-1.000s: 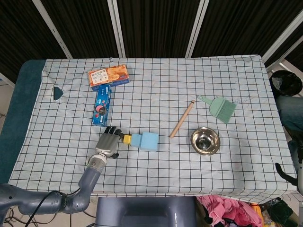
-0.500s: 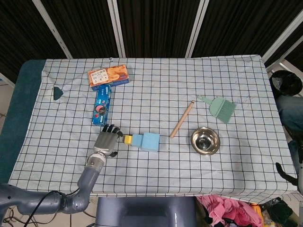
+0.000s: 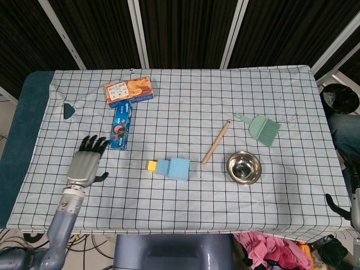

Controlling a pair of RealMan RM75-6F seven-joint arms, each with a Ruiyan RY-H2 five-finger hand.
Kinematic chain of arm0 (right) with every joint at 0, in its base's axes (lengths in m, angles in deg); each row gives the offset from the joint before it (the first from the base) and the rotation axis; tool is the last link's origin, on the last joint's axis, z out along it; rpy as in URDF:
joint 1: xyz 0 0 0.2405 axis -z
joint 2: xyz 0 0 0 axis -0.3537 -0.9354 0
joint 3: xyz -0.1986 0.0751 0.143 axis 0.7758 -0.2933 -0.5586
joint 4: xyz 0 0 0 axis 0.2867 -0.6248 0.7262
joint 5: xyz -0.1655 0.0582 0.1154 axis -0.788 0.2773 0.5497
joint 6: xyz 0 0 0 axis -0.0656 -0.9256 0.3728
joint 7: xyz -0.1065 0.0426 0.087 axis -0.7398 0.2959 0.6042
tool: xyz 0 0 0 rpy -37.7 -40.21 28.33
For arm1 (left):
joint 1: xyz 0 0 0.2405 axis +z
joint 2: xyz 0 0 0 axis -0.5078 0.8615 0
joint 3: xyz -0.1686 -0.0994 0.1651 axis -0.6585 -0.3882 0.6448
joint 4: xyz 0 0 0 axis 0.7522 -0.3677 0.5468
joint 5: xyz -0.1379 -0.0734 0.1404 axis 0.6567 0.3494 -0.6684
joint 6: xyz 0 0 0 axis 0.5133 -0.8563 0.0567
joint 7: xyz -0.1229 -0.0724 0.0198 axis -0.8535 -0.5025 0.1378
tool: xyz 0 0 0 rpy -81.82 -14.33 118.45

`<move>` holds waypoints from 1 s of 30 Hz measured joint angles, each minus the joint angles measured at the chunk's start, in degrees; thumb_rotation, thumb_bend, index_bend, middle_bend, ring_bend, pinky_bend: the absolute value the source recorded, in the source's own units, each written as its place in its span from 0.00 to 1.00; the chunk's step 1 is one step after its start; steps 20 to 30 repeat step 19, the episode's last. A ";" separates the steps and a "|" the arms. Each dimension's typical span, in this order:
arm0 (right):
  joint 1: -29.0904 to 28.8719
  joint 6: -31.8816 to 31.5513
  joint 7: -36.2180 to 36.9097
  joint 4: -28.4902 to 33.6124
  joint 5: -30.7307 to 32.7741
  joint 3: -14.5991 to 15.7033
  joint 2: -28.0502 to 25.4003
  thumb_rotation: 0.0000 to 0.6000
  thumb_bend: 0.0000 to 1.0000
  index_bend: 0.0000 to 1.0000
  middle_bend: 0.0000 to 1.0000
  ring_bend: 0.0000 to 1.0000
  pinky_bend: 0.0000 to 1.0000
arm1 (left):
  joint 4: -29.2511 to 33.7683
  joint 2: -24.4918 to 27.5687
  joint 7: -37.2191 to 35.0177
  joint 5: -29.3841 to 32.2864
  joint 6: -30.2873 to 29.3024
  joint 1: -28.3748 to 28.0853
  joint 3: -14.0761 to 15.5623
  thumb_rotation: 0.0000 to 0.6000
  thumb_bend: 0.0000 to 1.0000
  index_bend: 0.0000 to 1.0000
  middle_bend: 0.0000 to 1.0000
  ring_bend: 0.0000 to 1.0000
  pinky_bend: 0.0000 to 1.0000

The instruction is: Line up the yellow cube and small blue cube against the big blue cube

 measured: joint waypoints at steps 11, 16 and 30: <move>-0.89 1.02 -3.35 0.30 -0.29 0.71 1.43 1.00 0.21 0.10 0.07 0.21 0.12 | -6.47 9.30 -22.63 -15.34 -7.30 13.71 8.87 1.00 0.15 0.08 0.06 0.00 0.00; -1.12 1.09 -3.34 1.21 -1.78 1.30 1.38 1.00 0.21 0.10 0.07 0.21 0.12 | -12.78 10.07 -30.43 -19.06 -9.08 18.09 9.89 1.00 0.15 0.08 0.06 0.00 0.00; -1.55 1.66 -4.01 1.05 -1.89 1.42 1.92 1.00 0.21 0.10 0.07 0.21 0.12 | -14.54 10.61 -33.23 -20.09 -9.98 20.18 9.04 1.00 0.15 0.08 0.06 0.00 0.00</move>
